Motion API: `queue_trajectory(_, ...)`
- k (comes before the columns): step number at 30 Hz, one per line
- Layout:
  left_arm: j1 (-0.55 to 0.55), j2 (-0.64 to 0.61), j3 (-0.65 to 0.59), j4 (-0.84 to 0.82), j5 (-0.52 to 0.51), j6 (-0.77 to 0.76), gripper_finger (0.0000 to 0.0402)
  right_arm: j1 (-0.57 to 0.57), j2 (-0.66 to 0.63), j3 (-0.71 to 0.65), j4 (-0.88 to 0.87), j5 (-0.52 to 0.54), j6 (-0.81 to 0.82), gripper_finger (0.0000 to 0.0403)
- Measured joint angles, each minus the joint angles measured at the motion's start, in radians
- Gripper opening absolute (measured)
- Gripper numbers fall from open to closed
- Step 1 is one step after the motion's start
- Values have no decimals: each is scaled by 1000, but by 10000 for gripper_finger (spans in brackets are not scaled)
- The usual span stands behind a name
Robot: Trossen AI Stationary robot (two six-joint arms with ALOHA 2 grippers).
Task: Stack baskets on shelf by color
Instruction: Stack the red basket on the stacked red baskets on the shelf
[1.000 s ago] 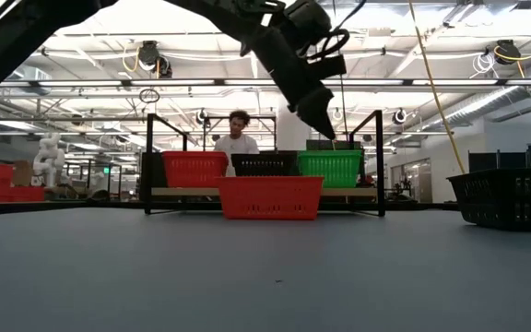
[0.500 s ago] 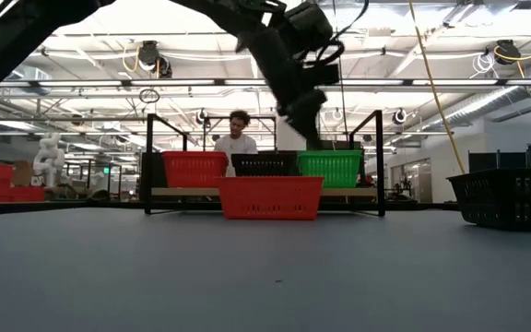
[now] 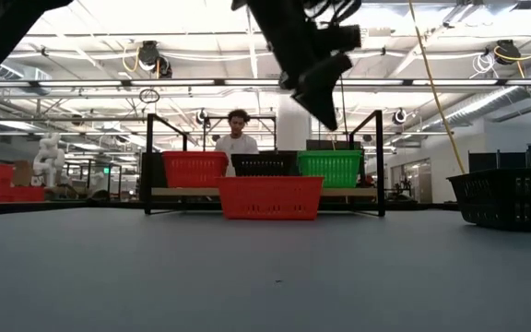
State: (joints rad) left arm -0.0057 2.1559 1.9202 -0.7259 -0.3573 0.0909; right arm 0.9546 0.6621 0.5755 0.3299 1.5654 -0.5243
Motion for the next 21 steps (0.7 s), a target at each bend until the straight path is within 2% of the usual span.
queue_trajectory(3,-21,0,0,24,-11,-39,10,0,0,0,1,0,0,141)
queue_trajectory(7,-23,0,0,81,-14,-181,10,0,0,0,1,0,-1,141)
queue_trajectory(12,-15,5,0,166,-120,-325,19,0,0,0,2,0,-9,141)
queue_trajectory(15,-16,17,1,192,-174,-471,39,0,0,0,13,0,-10,141)
queue_trajectory(18,-16,34,0,177,-177,-643,69,0,0,0,18,0,-10,141)
queue_trajectory(21,-17,46,0,122,-176,-698,103,0,0,0,18,0,-10,141)
